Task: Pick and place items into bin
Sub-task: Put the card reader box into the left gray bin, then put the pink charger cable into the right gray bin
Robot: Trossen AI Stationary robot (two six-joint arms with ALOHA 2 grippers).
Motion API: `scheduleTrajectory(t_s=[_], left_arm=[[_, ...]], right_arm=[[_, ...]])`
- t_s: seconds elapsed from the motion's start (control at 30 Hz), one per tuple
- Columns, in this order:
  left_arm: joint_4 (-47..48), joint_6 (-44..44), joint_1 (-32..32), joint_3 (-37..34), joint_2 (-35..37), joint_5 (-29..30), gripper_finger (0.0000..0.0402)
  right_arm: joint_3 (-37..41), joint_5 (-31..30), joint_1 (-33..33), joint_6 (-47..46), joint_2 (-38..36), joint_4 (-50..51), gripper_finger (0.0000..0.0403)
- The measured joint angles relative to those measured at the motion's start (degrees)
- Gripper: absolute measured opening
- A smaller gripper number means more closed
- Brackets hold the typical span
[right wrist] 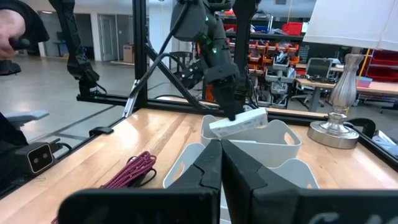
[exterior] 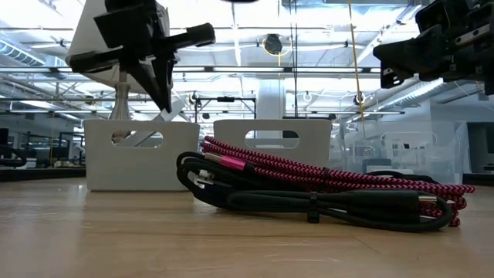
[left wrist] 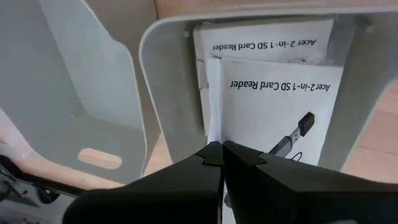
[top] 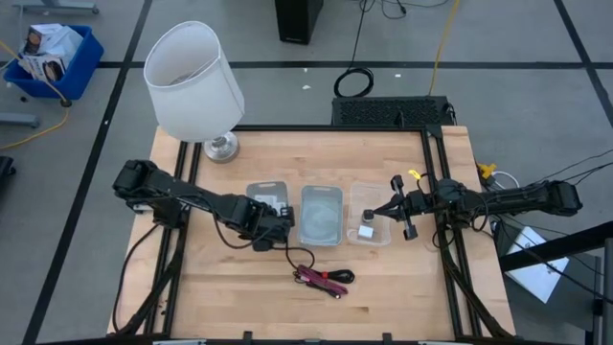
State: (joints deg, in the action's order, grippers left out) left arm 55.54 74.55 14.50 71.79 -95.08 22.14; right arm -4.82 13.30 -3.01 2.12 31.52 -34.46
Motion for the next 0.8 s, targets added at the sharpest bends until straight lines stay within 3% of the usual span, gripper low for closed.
scheduleTrajectory(t_s=[0.2, 0.53, 0.73, 0.8], left_arm=[[-1.08, -0.13, -0.10, 0.04, -1.01, -0.28, 0.0008], [-2.34, -3.63, -0.47, 0.04, -1.33, -0.58, 0.0069], [-2.79, -11.45, -0.59, 0.04, 0.12, 10.24, 0.0080], [-2.42, -17.07, -0.61, 0.91, 1.85, 10.93, 0.0074]], right_arm=[[0.00, 0.01, 0.00, 0.18, 0.01, 0.01, 0.0000], [0.00, 0.20, 0.00, 0.27, -0.01, 0.02, 0.0000], [0.00, 0.20, 0.00, 0.27, -0.01, 0.00, 0.0000], [-0.01, 0.20, 0.00, 0.30, 0.00, 0.01, 0.0000]])
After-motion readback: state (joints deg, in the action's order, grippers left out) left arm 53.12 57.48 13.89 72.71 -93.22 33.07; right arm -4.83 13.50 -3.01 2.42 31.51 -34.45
